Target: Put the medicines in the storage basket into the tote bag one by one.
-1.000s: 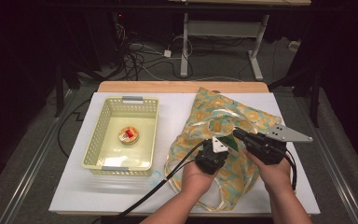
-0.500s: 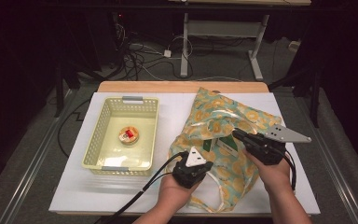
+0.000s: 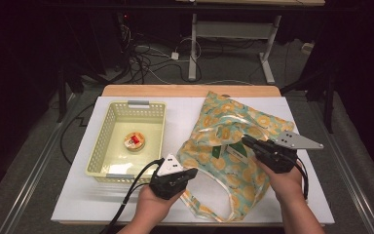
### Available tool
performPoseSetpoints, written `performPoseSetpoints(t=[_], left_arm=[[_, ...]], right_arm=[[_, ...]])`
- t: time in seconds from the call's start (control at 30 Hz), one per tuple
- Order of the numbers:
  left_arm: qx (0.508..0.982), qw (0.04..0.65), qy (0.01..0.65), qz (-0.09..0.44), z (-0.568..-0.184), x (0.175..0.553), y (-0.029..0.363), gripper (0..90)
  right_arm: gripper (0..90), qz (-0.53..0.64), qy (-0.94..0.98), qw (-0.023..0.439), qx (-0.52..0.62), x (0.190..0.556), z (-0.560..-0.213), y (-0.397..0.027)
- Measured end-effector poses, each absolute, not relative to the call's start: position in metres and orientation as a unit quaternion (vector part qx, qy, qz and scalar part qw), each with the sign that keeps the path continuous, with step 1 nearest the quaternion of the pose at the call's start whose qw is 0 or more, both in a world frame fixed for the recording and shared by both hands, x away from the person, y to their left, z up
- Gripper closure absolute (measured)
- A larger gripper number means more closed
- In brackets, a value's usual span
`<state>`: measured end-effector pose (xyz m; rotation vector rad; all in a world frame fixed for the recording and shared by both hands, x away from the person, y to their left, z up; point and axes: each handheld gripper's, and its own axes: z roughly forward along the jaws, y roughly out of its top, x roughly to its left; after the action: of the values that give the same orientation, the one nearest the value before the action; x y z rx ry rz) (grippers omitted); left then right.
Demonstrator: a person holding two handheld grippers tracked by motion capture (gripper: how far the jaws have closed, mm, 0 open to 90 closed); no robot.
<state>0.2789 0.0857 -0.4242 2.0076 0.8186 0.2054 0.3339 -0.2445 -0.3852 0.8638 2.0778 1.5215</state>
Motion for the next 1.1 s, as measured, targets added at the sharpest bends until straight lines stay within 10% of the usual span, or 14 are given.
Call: performPoseSetpoints(t=[0.67, 1.1], left_arm=[[0.790, 0.422, 0.418, 0.154, -0.426, 0.292, 0.165, 83.6], [0.759, 0.418, 0.473, 0.159, -0.426, 0.299, 0.208, 35.4]], right_arm=[[90.0, 0.549, 0.746, 0.212, 0.311, 0.333, -0.384, -0.246], [90.0, 0.550, 0.744, 0.213, 0.314, 0.333, -0.384, -0.249]])
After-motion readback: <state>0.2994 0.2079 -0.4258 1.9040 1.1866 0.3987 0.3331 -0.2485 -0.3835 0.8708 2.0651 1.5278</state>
